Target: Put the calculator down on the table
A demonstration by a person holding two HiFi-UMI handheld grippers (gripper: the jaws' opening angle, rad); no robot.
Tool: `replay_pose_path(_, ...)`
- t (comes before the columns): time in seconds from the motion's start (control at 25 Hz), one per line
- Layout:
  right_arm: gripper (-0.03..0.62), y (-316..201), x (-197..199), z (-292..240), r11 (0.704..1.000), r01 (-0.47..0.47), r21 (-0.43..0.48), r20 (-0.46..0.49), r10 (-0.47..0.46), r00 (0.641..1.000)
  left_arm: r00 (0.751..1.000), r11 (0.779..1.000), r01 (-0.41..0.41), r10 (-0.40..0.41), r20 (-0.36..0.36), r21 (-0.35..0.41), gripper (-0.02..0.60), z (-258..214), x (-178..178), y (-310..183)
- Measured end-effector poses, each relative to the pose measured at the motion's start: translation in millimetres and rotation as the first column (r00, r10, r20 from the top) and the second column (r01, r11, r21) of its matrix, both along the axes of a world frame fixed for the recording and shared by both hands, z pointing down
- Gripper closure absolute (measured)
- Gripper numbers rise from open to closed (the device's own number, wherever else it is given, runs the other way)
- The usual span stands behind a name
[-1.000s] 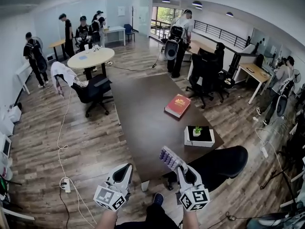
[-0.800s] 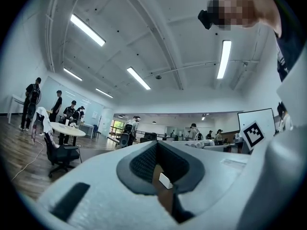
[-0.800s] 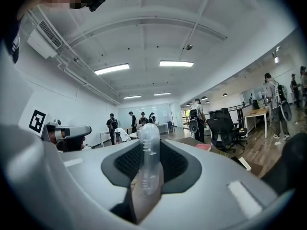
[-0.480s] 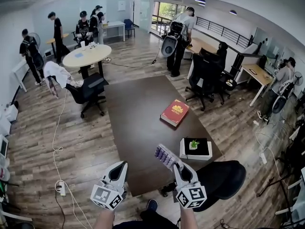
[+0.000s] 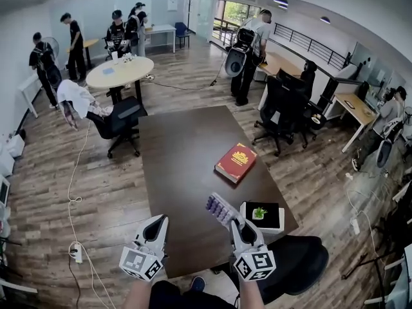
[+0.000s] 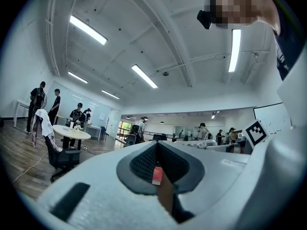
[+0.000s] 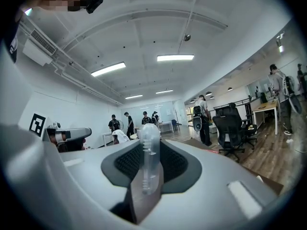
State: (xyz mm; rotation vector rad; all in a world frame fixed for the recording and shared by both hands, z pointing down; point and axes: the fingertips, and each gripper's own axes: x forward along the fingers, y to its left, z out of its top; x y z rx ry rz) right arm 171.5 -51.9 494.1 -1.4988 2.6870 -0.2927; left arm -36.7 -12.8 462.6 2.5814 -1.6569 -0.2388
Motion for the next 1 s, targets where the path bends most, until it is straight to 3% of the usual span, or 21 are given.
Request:
replay_pose_path(0.2,0.485,-29,-8,5,1.0,-0.019,-0.016,0.014,0.019,1.0,1.0,1.0,0.022,-0.022,0.008,0.017,0.586,-2,-19,-27)
replay_pose_path(0.48,0.485,-68,-33,10,0.996,-0.09,-0.023,0.013,0.09,0.996,0.998,0.998,-0.059,0.059,0.015,-0.016,0.586,11,-44,-83)
replay_pose_path(1.0,0.485,-118,-78,0,0.994,-0.111,-0.003,-0.004,0.111,0.994,0.991,0.991,-0.13,0.13,-0.009,-0.009,0.586,3,-74,-150)
